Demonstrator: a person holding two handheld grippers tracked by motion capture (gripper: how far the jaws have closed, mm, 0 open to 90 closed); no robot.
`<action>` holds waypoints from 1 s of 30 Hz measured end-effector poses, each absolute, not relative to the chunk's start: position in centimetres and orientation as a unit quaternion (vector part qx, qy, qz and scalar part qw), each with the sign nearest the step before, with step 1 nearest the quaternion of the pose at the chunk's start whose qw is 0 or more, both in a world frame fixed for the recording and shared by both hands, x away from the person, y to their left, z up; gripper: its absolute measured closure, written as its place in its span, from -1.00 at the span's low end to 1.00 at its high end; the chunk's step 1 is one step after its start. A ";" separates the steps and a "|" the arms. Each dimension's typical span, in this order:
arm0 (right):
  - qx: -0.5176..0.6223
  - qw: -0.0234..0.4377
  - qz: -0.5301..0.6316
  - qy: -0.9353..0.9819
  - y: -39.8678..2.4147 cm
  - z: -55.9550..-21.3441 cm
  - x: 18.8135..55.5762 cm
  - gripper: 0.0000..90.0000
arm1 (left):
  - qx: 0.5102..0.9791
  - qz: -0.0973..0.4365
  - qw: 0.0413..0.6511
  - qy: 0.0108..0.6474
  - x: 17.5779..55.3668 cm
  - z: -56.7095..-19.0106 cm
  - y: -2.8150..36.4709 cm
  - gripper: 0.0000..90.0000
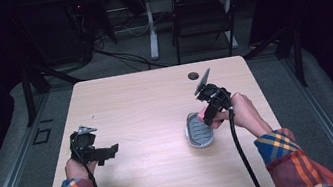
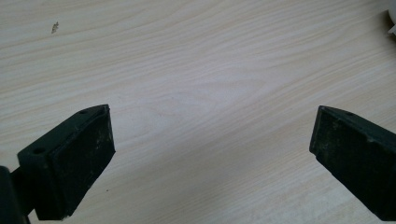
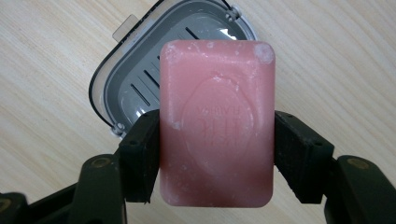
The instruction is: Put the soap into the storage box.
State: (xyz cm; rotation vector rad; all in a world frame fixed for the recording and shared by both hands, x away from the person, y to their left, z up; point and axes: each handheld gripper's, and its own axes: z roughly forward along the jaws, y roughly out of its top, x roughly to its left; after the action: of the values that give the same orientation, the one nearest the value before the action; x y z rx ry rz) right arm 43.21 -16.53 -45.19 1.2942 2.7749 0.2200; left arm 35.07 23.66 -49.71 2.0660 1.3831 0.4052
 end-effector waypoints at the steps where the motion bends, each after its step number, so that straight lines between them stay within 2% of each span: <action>1: 0.419 0.037 0.069 0.904 -16.4 -45.3 43.3 -0.17 | 0.781 0.153 0.306 0.523 35.1 -49.7 23.7 -1.00; 30: 0.431 0.035 0.032 0.901 -13.5 -47.5 44.2 -0.18 | 0.786 0.154 0.302 0.518 35.0 -49.6 23.5 -1.00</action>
State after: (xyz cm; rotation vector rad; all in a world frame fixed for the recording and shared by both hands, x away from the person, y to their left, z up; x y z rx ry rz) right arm 44.22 -13.49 -47.52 1.3232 2.7700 0.0985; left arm 35.01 23.54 -49.62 2.0828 1.3723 0.4084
